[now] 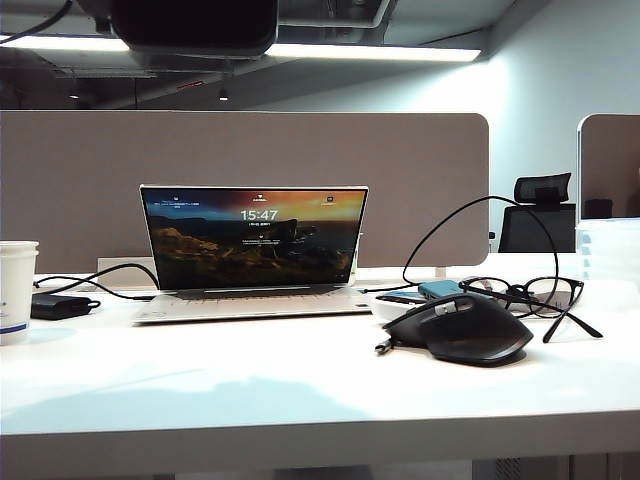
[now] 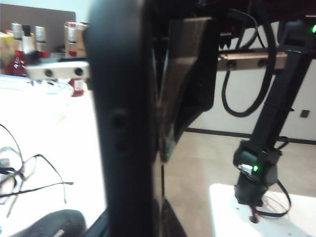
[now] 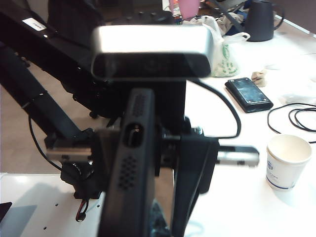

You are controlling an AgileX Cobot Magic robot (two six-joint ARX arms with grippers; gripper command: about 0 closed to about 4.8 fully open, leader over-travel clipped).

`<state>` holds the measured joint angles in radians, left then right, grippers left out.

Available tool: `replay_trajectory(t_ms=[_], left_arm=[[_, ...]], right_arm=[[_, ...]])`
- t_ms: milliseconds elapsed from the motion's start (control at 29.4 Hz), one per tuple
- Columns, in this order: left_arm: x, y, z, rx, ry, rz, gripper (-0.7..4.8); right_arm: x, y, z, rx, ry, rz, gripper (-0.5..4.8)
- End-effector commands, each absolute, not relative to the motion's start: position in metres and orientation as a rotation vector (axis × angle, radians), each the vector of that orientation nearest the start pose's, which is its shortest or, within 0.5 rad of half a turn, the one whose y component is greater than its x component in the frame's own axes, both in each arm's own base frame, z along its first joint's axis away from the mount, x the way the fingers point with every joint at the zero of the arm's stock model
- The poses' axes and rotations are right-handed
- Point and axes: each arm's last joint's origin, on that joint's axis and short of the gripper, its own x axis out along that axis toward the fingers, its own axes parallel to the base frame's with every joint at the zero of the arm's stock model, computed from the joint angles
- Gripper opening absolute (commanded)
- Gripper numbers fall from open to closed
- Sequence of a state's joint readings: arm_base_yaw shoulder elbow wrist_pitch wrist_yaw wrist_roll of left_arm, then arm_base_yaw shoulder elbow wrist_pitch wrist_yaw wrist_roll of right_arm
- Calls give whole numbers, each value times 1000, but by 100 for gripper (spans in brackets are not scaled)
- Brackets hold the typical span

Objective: Pick up the black phone, pick up the charger plug, insert the charger plug into the phone's charging port, and finally place the connected phone back on the desk.

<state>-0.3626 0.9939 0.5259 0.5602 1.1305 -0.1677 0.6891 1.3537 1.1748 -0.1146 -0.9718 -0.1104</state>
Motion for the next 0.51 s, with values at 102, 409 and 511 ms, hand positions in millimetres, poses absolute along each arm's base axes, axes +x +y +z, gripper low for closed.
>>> replay_trajectory(t_ms=[102,409,511], left_arm=[[174,-107,273,-62,19,-1521,117],[174,-108,273,-64,20,-1484,117],[174,-108,273,-67,23,-1485,117]], right_arm=[[212,207,359,-48,172,1666,-1],[211,207,359,-47,181,1671,-1],[211,206,359,-46,186,1665,-1]])
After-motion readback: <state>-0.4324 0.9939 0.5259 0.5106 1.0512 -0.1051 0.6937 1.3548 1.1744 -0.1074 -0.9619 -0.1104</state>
